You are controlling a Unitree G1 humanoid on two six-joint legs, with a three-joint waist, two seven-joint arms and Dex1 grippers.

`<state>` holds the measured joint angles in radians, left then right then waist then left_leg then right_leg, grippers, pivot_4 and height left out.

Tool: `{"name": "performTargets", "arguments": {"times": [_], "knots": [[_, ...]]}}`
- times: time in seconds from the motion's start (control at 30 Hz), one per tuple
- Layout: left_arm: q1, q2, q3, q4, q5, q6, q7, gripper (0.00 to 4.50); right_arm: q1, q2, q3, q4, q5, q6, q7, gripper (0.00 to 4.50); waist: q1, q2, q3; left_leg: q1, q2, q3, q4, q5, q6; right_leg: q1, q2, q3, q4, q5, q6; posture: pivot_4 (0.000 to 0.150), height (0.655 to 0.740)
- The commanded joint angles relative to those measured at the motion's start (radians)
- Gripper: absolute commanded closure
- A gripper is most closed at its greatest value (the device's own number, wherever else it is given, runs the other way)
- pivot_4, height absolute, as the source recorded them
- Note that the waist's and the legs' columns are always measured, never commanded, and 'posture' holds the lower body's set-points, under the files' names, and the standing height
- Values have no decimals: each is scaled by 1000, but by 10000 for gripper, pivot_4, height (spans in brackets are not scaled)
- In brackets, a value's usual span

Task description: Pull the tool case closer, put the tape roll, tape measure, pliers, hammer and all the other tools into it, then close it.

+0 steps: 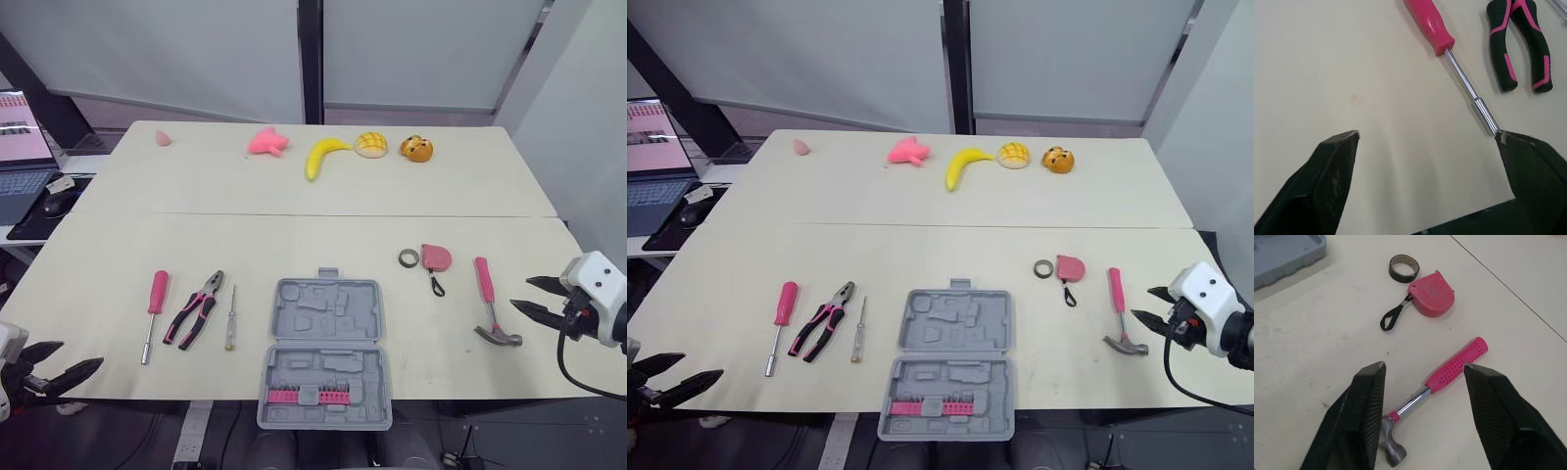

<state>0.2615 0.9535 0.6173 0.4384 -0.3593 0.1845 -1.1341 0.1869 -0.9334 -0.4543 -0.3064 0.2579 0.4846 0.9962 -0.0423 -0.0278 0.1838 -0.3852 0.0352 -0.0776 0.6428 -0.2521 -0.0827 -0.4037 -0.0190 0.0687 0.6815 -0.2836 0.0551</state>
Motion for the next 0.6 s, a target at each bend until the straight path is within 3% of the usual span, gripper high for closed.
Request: {"name": "performTargets", "arguments": {"times": [0.03, 0.1, 0.13, 0.43, 0.6], "knots": [[1, -6, 23, -64, -30, -8, -1, 0, 31, -9, -28, -7, 14, -16, 15, 7306, 1, 0, 0, 0, 0, 0, 0, 0, 0, 0, 0, 0, 0, 0, 0, 1500, 7255], [9, -8, 26, -85, -32, 0, 4, 0, 41, -9, -24, -2, 16, -19, 16, 711, 1, 0, 0, 0, 0, 0, 0, 0, 0, 0, 0, 0, 0, 0, 0, 1500, 7255], [18, -9, 28, -93, -32, 1, 4, 0, 44, -11, -22, 2, 15, -23, 17, 255, 1, 0, 0, 0, 0, 0, 0, 0, 0, 0, 0, 0, 0, 0, 0, 1500, 7255], [79, -32, 42, -134, -47, 18, 21, 0, 51, -21, -24, 34, 7, -59, 17, 255, -10, 0, 0, 0, 0, 1, -1, 0, 0, 0, 0, 1, 0, 0, 0, 1500, 7255], [41, -48, -13, -299, -92, 58, 5, 0, -16, -8, 9, 9, 7, -62, -28, 255, -8, 0, 0, 0, 0, 1, 0, 0, 0, 0, 0, 1, 0, 0, 0, 1500, 7255]]}}
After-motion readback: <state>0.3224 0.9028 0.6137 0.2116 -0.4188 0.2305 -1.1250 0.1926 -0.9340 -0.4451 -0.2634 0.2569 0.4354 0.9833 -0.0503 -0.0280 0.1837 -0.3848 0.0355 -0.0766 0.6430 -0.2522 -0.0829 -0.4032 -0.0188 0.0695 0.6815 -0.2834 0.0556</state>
